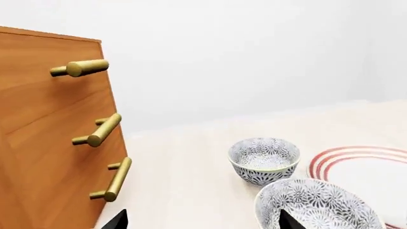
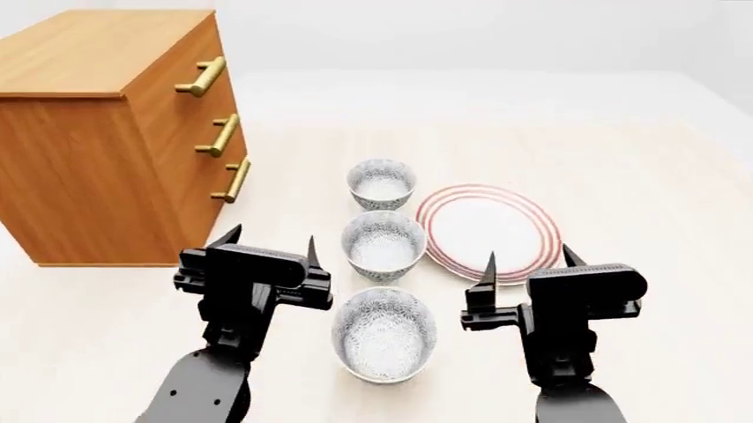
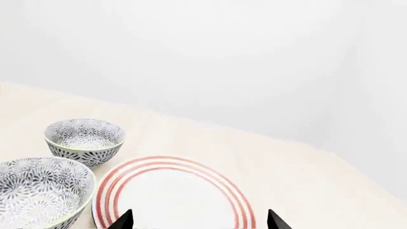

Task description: Stack the bowl in the middle on the bowl at the back.

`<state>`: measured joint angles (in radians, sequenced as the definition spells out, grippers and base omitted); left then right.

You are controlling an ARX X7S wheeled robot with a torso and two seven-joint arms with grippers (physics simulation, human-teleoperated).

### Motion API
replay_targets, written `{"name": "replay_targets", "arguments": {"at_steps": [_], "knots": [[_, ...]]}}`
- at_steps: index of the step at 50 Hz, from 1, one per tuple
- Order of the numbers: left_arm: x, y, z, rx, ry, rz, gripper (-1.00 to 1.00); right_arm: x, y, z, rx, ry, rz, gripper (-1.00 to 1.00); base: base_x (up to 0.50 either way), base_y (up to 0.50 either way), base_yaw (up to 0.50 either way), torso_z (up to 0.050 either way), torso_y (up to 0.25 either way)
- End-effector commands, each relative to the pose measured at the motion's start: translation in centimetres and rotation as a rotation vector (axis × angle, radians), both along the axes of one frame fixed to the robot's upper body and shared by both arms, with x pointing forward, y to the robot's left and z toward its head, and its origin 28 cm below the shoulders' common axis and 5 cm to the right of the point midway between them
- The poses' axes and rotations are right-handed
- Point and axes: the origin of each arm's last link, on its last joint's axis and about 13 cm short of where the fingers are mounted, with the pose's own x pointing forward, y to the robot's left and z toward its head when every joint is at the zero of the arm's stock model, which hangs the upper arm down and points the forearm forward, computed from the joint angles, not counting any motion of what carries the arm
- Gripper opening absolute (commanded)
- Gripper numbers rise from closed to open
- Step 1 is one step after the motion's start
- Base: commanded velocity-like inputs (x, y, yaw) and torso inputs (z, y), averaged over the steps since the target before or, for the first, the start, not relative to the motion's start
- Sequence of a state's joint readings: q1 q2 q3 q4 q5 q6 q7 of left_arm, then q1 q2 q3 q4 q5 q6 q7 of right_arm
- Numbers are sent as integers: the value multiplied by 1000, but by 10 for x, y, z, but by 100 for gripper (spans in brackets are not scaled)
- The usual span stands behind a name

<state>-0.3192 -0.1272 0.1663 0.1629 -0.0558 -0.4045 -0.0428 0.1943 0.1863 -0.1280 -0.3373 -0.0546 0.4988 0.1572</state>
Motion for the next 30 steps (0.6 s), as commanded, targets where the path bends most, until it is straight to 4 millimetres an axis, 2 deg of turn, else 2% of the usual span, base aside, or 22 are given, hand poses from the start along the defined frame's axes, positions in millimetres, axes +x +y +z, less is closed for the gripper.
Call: {"name": "replay_targets", "arguments": {"at_steps": [1,8,15,30], "knots": [[7,0,13,-29,-76,-25,100,3,-1,7,-31,-8,0,100,500,0,0,50,0],[8,-1,13,-1,-65,-17,100,3,-2,7,-38,-4,4,100,500,0,0,48,0],[16,-2,12,1,58,-45,100,2,-3,7,-43,-11,-16,100,500,0,0,0,0],[35,-8,24,8,328,-133,100,-2,-4,8,-39,-12,-28,100,0,0,0,0,0]]}}
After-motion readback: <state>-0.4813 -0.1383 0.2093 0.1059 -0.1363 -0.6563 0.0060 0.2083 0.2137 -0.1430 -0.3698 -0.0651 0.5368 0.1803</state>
